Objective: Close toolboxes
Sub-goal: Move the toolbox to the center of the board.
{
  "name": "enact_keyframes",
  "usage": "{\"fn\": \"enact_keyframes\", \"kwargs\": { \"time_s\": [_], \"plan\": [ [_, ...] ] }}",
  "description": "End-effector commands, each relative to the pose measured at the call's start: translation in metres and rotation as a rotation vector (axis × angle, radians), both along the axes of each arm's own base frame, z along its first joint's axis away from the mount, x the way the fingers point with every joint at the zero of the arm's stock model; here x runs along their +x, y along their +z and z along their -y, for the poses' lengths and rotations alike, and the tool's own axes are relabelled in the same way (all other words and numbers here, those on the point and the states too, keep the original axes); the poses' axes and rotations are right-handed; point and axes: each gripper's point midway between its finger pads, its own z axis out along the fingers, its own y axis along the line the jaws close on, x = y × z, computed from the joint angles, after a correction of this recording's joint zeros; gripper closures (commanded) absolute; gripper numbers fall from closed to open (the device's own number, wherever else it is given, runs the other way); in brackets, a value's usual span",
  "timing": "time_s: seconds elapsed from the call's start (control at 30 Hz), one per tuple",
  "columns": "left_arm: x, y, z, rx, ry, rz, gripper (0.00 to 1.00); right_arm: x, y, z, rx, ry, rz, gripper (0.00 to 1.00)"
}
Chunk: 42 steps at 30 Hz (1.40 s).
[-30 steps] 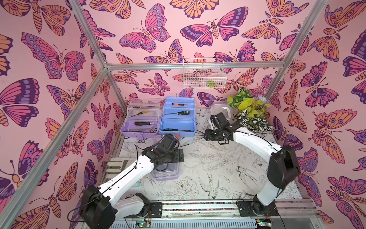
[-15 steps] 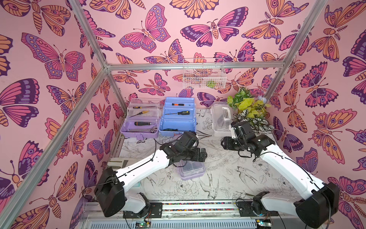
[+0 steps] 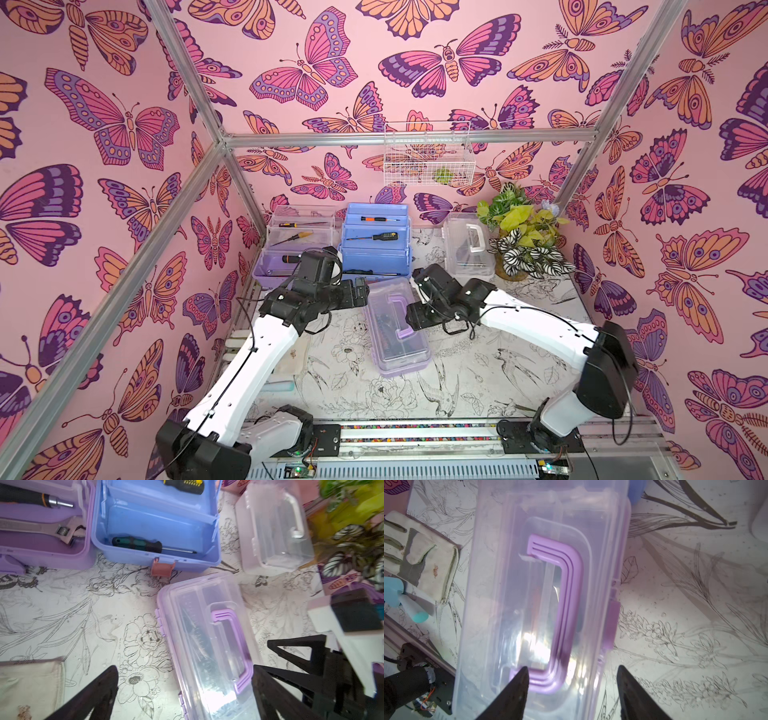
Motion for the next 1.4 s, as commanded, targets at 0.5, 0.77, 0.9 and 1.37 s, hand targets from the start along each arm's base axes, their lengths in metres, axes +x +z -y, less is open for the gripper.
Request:
{"fn": "enact_keyframes", "kwargs": {
  "time_s": [0.5, 0.77, 0.9, 1.37],
  "plan": [
    [0.089, -0.046, -0.01, 0.207, -0.054, -0.042, 0.0, 0.008, -0.032, 0.092, -0.233, -0.224, -0.058, 0.59],
    [0.157, -0.082, 0.016, 0.237, -0.126, -0.077, 0.1, -0.015, -0.037, 0.193, -0.239, -0.414, -0.108, 0.59],
    [0.181, -0.103, 0.022, 0.259, -0.142, -0.097, 0.17, -0.031, -0.035, 0.227, -0.208, -0.494, -0.139, 0.58],
    [0.159, -0.173, 0.029, 0.387, -0.225, -0.347, 0.46, -0.04, -0.026, 0.248, -0.157, -0.546, -0.134, 0.58]
  ]
}}
